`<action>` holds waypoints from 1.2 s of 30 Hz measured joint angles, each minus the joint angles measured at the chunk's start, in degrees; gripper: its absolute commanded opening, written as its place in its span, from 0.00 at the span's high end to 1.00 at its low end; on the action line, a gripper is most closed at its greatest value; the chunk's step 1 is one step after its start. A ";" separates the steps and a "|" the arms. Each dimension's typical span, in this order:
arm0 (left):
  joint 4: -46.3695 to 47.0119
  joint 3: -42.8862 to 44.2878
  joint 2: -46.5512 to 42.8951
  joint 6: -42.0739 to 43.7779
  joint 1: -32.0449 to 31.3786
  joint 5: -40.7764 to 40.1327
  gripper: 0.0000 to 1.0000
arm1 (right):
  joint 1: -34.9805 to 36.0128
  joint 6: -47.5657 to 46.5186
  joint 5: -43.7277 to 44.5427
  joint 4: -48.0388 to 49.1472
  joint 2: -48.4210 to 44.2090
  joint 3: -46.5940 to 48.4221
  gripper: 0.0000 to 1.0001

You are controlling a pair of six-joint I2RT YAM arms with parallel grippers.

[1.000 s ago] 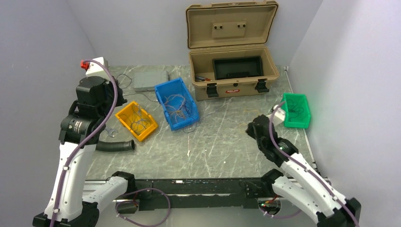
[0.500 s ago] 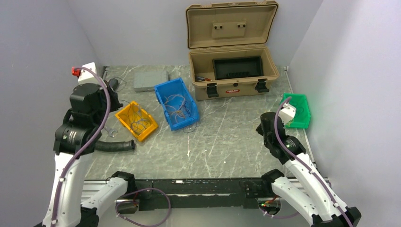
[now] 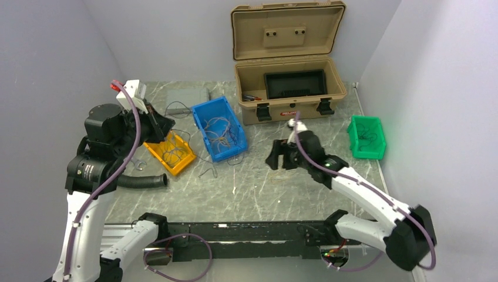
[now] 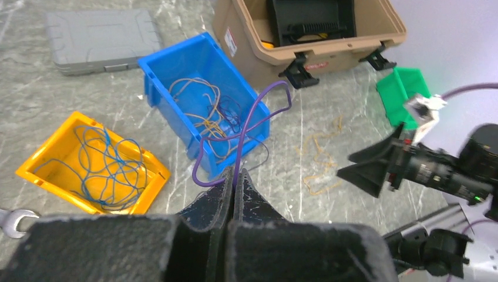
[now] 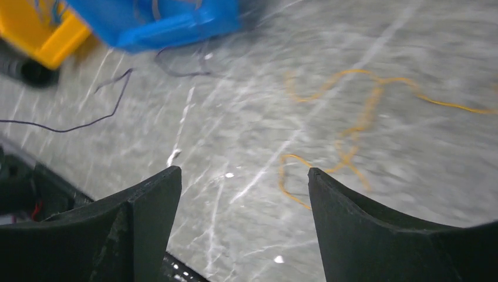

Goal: Untangle the cables
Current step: Untie the cable.

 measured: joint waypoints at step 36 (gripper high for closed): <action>-2.03 -6.84 -3.61 3.76 0.00 7.80 1.00 | 9.84 2.47 -8.04 27.36 36.87 15.15 1.00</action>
